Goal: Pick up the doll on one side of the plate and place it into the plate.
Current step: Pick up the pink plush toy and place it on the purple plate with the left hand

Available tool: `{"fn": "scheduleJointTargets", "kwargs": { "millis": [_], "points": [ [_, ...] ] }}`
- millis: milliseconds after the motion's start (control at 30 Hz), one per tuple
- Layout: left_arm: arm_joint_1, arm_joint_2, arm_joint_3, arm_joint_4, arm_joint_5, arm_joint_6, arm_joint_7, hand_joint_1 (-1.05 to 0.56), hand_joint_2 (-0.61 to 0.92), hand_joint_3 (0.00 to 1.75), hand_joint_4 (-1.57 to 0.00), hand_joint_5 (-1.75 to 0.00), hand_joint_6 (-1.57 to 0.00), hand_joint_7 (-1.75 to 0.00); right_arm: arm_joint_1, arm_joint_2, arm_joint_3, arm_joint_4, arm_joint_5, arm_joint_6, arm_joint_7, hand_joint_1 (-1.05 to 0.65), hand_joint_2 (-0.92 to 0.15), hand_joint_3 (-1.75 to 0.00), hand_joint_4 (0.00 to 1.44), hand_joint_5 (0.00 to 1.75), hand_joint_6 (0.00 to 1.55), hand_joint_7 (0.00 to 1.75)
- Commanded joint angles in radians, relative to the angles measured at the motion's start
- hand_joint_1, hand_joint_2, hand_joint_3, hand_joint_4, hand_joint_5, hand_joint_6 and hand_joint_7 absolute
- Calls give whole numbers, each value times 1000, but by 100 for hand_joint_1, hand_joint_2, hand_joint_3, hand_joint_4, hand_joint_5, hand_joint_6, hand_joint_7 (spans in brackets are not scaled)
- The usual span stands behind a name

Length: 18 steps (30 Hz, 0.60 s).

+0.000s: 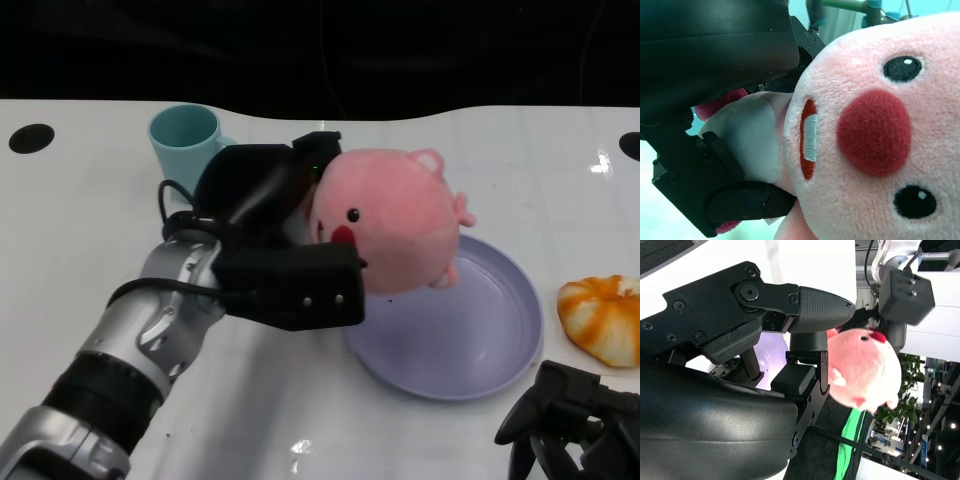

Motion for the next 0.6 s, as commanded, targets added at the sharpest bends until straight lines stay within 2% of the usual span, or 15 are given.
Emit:
{"fn": "scheduleJointTargets", "kwargs": {
  "millis": [33,500,567,600],
  "points": [
    [-54,-37,-16,21,3,35,-46,-19,45,111,-94,-175,-69,-175,5,-1,1,-12,-14,-8,-9,-72,-85,-60,79,161,73,131],
    [-122,-172,-79,205,19,39,-12,-21,47,102,-90,-175,-65,-175,12,6,21,-23,-20,-9,-7,-73,-92,-45,77,161,72,132],
    [-135,-187,-88,235,24,40,-9,-21,52,94,-89,-175,-66,-158,13,6,24,-26,-20,-9,-8,-73,-92,-45,78,161,72,132],
    [-140,-193,-94,249,26,38,-5,-21,53,93,-90,-175,-67,-160,14,6,25,-26,-21,-10,-9,-73,-92,-45,78,161,72,132]
  ]
}}
